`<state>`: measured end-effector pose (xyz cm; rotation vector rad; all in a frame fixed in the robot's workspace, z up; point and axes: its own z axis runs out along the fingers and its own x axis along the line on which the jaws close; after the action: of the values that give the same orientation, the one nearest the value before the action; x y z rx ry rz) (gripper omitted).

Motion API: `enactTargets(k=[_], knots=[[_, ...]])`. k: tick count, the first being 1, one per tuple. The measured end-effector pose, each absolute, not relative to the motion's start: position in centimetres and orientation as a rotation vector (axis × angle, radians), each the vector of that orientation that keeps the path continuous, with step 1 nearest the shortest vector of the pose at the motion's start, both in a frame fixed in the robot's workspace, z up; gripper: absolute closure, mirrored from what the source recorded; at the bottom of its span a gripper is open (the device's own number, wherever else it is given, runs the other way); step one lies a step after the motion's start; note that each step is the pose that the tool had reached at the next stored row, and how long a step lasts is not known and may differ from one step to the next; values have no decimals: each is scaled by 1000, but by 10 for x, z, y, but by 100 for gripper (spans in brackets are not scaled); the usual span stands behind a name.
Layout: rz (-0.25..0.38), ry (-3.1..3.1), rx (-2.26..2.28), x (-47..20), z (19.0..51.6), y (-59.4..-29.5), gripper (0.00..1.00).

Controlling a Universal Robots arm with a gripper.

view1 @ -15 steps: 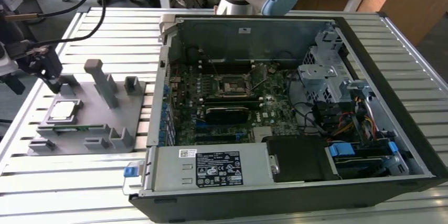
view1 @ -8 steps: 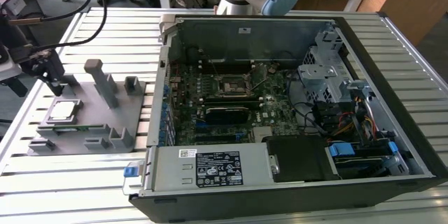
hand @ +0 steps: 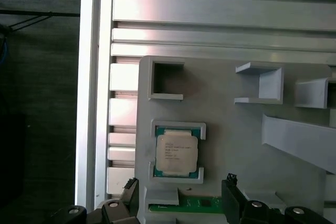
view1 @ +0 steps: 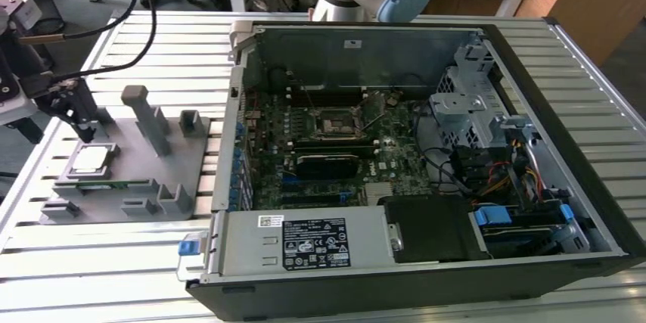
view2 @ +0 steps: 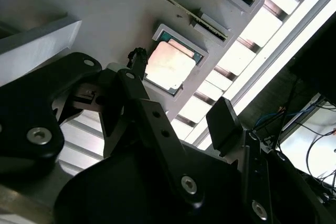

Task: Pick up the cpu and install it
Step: 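Pick up the cpu and move it towards the insertion slot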

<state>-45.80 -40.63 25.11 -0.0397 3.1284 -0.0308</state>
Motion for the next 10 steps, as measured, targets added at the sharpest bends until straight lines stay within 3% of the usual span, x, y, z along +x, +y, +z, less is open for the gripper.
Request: enactTargets(k=[10], knots=[[9,3127,-42,-458,241,-406,28]])
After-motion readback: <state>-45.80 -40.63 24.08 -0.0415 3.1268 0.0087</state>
